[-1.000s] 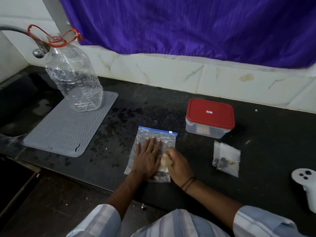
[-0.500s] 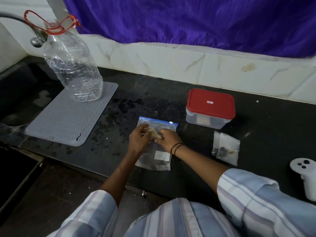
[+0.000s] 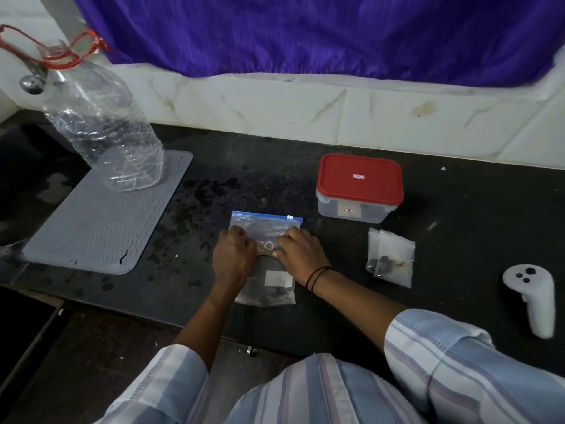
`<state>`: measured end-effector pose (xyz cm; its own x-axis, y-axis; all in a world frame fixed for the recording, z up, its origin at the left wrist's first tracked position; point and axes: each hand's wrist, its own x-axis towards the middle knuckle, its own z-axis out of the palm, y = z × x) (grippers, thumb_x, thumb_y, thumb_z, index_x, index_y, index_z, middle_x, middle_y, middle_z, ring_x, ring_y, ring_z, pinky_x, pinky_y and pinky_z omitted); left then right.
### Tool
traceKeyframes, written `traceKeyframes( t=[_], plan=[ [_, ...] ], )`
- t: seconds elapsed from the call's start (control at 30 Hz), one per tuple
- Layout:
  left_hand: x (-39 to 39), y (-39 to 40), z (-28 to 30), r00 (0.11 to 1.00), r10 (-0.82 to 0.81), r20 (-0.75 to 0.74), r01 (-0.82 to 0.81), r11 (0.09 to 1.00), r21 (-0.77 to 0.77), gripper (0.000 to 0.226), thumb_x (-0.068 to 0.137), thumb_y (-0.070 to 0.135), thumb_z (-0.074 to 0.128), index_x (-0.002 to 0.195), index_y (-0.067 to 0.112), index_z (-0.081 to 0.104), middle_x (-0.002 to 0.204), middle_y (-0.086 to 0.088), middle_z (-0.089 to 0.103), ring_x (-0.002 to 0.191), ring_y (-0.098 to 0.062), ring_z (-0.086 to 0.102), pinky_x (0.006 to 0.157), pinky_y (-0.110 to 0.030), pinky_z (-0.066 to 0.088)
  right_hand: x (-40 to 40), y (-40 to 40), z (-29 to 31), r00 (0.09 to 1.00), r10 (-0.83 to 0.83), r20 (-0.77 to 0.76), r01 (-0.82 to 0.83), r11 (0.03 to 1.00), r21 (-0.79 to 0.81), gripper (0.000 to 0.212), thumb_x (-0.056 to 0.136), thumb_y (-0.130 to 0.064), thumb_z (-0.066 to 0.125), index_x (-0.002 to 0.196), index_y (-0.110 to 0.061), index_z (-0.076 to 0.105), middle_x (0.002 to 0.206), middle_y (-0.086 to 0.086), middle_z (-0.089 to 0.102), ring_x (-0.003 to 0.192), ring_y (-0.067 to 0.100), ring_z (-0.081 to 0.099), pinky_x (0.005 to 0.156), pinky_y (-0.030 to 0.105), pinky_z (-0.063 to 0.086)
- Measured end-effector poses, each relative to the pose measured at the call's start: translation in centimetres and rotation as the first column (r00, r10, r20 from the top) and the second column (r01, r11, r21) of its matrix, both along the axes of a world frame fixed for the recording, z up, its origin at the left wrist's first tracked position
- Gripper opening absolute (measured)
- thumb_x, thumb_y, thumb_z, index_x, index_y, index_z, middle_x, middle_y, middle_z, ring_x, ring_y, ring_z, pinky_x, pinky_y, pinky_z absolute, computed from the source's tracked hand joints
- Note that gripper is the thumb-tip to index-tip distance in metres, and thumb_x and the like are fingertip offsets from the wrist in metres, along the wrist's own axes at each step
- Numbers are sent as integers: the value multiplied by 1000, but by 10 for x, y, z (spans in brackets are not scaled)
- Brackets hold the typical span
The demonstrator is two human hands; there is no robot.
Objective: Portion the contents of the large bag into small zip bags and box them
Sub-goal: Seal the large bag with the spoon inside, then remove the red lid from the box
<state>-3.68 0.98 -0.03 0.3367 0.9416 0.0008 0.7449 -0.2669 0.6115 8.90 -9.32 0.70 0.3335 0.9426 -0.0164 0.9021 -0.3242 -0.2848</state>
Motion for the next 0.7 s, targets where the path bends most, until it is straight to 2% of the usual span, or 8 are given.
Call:
traceKeyframes(
  t=[0.07,0.13,0.3,0.43,0.5,0.57,0.63,0.7],
  plan=[
    [12,-3,4,995,-69,70,62,994,94,23,91,17,63,112,8,66,110,-14,63,90,-30,65,76,-32,46,9,-9,6,997,-30,-67,34,998,61,35,95,-39,53,124,-20,59,125,3,50,111,23,50,91,41,47],
    [32,-11,10,972,-197,125,176,972,157,16,92,15,63,106,10,67,101,-9,67,85,-24,65,72,-29,44,23,-24,13,991,-67,-115,83,986,143,33,94,-38,55,121,-19,61,120,3,53,109,21,52,90,41,48],
    [89,-48,24,844,-476,246,455,879,141,7,94,14,62,91,13,68,86,-1,69,78,-15,63,69,-26,46,67,-74,25,955,-254,-154,294,881,370,24,92,-31,60,106,-14,68,104,5,60,95,22,58,83,41,50],
    [125,-83,22,761,-570,310,575,814,84,6,94,16,62,92,14,67,83,1,69,78,-14,63,72,-29,50,100,-122,26,869,-479,-125,486,776,401,26,92,-32,59,109,-13,67,109,7,59,97,25,57,83,40,50],
    [136,-96,22,762,-539,360,538,835,111,3,93,15,63,93,15,65,85,5,65,81,-16,62,75,-34,52,113,-141,24,814,-562,-146,574,740,352,33,92,-34,57,117,-14,64,116,8,56,103,26,55,85,39,49],
    [143,-100,27,780,-434,450,429,895,120,11,93,12,63,95,22,59,89,11,55,85,-17,59,75,-35,51,123,-149,22,782,-592,-195,622,722,305,39,94,-36,55,126,-14,58,123,9,53,109,26,54,89,38,49],
    [151,-94,32,790,-297,536,296,951,90,17,94,13,61,103,24,53,100,4,50,92,-21,56,80,-39,51,133,-147,24,761,-577,-298,647,707,285,43,96,-36,54,133,-14,52,129,9,49,110,22,53,91,36,49],
    [159,-79,34,796,-180,577,187,981,49,20,96,17,61,114,16,53,113,-7,49,100,-27,56,86,-41,51,145,-137,32,736,-540,-408,665,691,285,44,96,-33,55,136,-14,49,130,9,46,103,17,54,90,30,48]
  ],
)
